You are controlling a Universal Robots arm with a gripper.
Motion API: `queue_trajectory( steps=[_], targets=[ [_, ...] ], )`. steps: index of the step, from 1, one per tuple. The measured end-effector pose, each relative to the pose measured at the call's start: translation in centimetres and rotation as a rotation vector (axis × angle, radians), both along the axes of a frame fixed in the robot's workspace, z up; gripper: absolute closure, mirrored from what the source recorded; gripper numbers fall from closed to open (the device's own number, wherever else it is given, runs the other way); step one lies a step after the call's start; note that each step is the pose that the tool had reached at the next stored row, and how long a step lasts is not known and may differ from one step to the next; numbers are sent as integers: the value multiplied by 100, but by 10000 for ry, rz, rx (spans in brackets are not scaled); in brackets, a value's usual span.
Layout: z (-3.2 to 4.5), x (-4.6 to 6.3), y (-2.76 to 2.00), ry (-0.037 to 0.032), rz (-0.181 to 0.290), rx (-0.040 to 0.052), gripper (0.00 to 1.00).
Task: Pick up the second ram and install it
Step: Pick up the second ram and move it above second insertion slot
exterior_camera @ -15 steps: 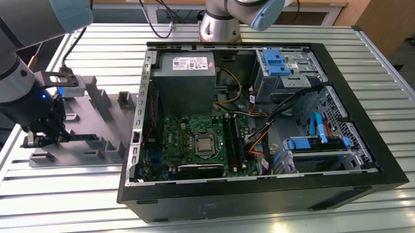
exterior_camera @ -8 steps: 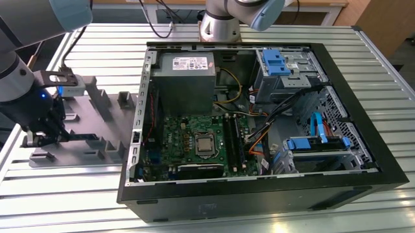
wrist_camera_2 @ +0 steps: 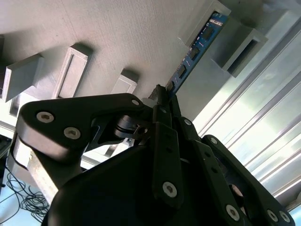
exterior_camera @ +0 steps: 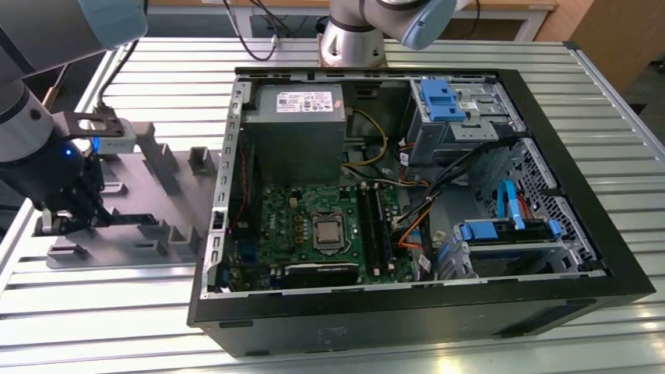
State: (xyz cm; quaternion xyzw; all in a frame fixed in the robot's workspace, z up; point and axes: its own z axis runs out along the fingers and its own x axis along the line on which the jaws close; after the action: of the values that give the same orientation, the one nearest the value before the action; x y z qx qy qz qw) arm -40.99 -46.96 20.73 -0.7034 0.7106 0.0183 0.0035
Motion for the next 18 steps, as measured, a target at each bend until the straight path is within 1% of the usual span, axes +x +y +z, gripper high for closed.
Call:
queue_trajectory(
  steps=[18],
  targets=[
    [36,0,3,1,0,-1,86]
  ],
)
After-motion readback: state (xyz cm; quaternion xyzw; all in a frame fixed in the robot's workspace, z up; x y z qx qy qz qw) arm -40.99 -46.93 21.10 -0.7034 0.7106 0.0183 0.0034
